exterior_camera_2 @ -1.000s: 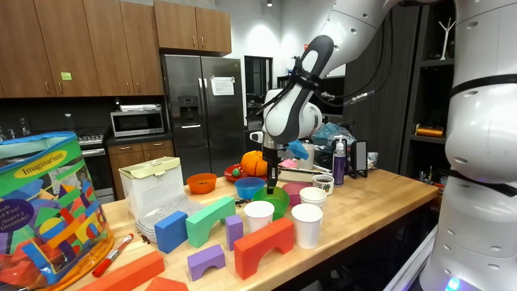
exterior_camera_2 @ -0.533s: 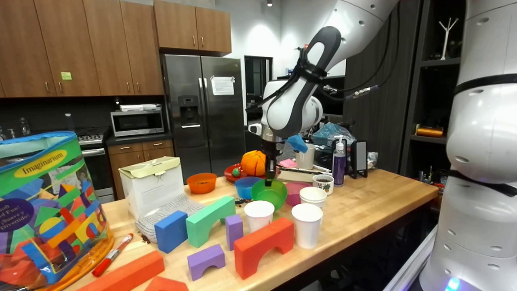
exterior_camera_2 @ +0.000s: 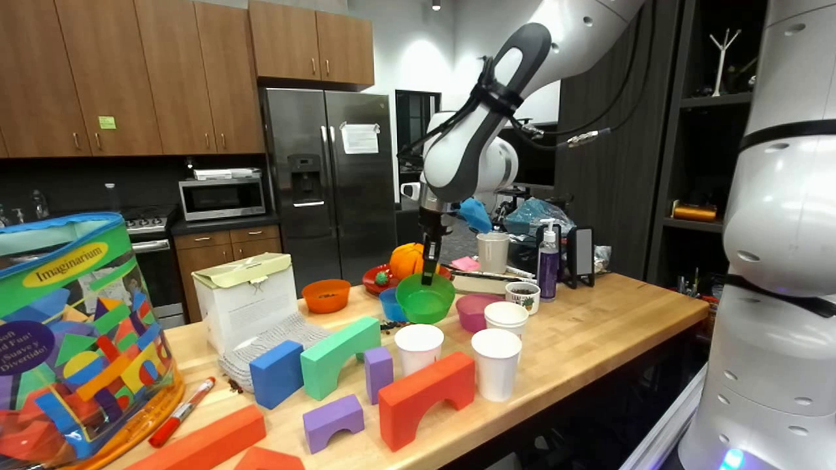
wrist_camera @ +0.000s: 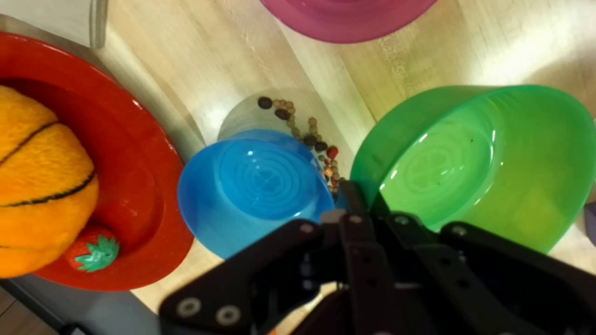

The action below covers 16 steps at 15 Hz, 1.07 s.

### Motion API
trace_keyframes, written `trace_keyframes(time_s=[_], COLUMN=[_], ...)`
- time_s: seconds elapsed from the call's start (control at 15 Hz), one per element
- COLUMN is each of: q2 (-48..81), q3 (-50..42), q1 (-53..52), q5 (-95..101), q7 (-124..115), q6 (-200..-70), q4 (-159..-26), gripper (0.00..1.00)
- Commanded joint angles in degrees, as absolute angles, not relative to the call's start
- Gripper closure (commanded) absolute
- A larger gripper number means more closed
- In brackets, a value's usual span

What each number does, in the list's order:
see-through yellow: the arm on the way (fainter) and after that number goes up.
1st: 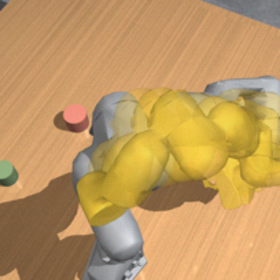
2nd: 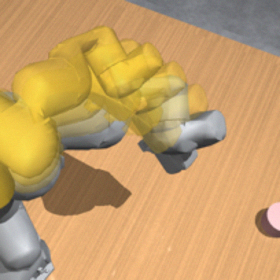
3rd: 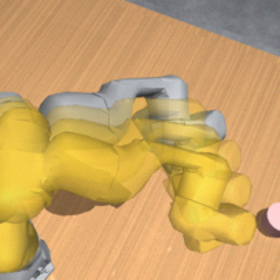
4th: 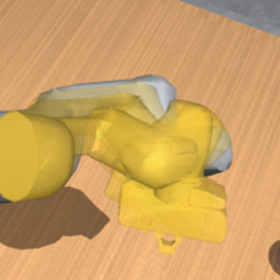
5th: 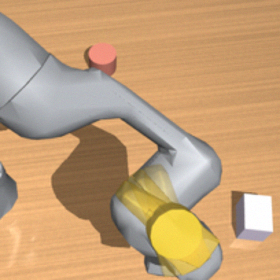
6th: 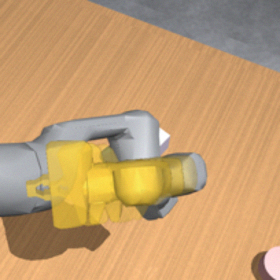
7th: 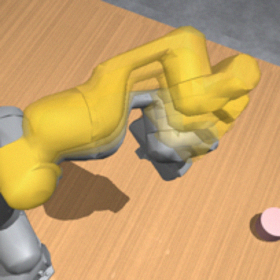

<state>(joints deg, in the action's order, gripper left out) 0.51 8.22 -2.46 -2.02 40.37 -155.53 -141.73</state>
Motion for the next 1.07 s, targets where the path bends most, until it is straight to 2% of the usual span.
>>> trace_keyframes(time_s=[0.0, 1.0], q2=[0.80, 8.90], q3=[6.88, 6.08], q1=[-3.05, 0.13], q5=[-8.89, -26.42], q7=[42.27, 40.60], q6=[-152.34, -148.98], q4=[-138.94, -128.32], gripper=[0.99, 0.99])
